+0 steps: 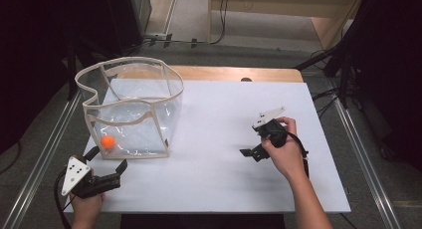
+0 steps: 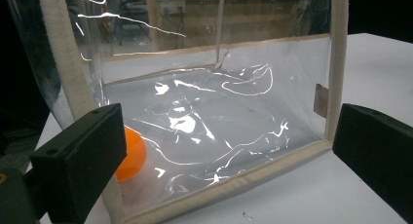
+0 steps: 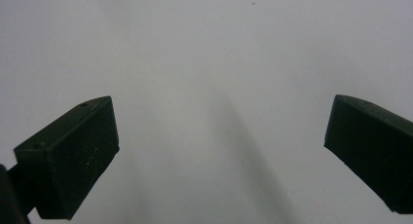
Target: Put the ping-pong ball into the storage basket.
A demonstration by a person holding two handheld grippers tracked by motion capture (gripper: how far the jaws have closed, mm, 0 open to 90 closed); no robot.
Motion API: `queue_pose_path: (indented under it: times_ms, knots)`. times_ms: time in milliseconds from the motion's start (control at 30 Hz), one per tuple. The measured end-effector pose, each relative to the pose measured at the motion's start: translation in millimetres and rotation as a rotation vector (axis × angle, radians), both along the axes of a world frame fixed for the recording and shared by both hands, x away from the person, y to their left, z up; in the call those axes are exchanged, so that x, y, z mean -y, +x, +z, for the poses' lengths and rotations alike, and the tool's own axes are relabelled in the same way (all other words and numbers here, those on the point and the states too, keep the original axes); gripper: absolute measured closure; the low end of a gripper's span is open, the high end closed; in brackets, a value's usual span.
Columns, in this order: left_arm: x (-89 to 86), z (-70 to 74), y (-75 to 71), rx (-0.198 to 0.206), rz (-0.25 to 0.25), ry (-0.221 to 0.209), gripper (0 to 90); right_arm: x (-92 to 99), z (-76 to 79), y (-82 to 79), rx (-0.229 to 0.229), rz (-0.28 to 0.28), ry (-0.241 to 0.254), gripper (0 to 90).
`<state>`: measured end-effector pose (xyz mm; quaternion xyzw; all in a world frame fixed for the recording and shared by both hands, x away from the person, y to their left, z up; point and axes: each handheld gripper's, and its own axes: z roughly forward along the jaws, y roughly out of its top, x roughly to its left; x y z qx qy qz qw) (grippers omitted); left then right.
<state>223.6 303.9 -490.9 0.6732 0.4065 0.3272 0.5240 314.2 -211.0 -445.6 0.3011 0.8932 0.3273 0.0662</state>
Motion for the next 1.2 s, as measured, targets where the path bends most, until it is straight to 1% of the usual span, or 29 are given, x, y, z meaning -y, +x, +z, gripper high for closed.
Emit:
queue_pose_path:
  times_ms: [333,533,733,800,867,900,1000,1067,1200]
  knots:
    - [0.6,-0.1,-0.2,0.001,0.002,0.010,0.0,22.0,-6.6,-13.0,0.005,-0.039,0.027,0.0]
    - [1.0,-0.2,-0.1,0.002,0.002,0.013,0.0,39.4,-10.3,-22.5,0.007,-0.073,0.049,0.0]
    - [1.5,-0.3,0.1,0.002,0.002,0.016,0.0,55.7,-13.4,-31.5,0.021,-0.098,0.069,0.0]
    - [0.8,-0.1,0.2,0.000,0.005,0.012,0.0,60.3,-14.6,-34.3,0.019,-0.108,0.078,0.0]
    - [0.2,0.0,0.3,-0.002,0.006,0.004,0.0,66.6,-16.9,-37.7,0.021,-0.124,0.089,0.0]
    - [0.1,0.0,0.4,-0.002,0.006,0.003,0.0,69.7,-18.4,-38.9,0.024,-0.123,0.095,0.0]
    - [1.1,-0.3,0.4,-0.001,0.004,0.013,0.0,77.5,-23.0,-43.2,0.022,-0.138,0.102,0.0]
    - [1.4,-0.3,0.5,0.001,0.005,0.019,0.0,83.6,-26.1,-46.4,0.024,-0.147,0.117,0.0]
    - [1.3,-0.3,0.6,-0.001,0.007,0.016,0.0,95.2,-30.2,-53.9,0.032,-0.166,0.139,0.0]
